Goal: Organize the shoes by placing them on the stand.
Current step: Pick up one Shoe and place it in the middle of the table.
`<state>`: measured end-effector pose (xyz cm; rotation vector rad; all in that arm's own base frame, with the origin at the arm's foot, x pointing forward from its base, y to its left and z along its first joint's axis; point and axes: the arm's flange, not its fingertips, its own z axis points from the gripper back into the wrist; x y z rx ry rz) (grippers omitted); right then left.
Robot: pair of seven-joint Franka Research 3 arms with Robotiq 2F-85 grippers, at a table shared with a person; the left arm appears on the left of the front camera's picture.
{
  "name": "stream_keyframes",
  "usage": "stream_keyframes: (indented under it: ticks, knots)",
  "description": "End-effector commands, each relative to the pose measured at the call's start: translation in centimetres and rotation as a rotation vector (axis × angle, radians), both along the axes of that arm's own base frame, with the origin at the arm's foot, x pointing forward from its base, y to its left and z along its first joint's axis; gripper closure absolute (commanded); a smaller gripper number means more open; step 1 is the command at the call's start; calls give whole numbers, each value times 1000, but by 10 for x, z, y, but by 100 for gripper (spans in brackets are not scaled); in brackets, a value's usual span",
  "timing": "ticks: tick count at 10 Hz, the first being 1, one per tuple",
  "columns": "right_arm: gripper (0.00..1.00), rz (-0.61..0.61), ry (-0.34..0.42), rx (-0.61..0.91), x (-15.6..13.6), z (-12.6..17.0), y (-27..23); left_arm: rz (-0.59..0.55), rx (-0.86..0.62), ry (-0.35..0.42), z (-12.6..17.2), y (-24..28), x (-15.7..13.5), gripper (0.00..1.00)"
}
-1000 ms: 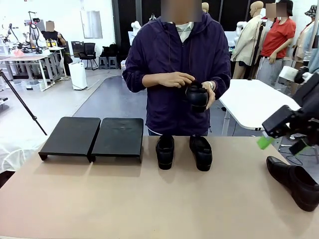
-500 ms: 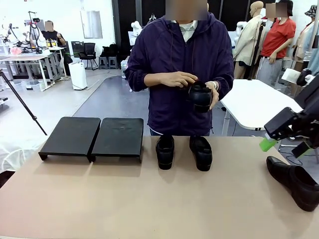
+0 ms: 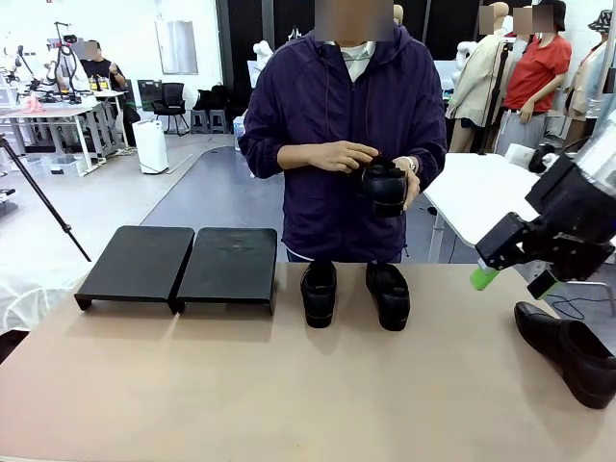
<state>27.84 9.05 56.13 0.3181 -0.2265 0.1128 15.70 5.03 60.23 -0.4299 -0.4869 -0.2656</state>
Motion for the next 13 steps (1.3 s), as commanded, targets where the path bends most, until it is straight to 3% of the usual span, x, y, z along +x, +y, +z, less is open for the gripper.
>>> stream_keyframes:
  ticks: [1,8,10,13]
  knots:
    - [0,19,-2,19,-2,6,-1,-11,-3,-2,0,-1,0,0]
    - [0,-25,-23,32,-48,19,-31,-11,-3,-2,0,-1,0,0]
    - [0,-35,-61,54,-44,21,-32,-11,-3,-2,0,-1,0,0]
    - [0,-17,-50,52,-37,20,-30,-11,-3,-2,0,-1,0,0]
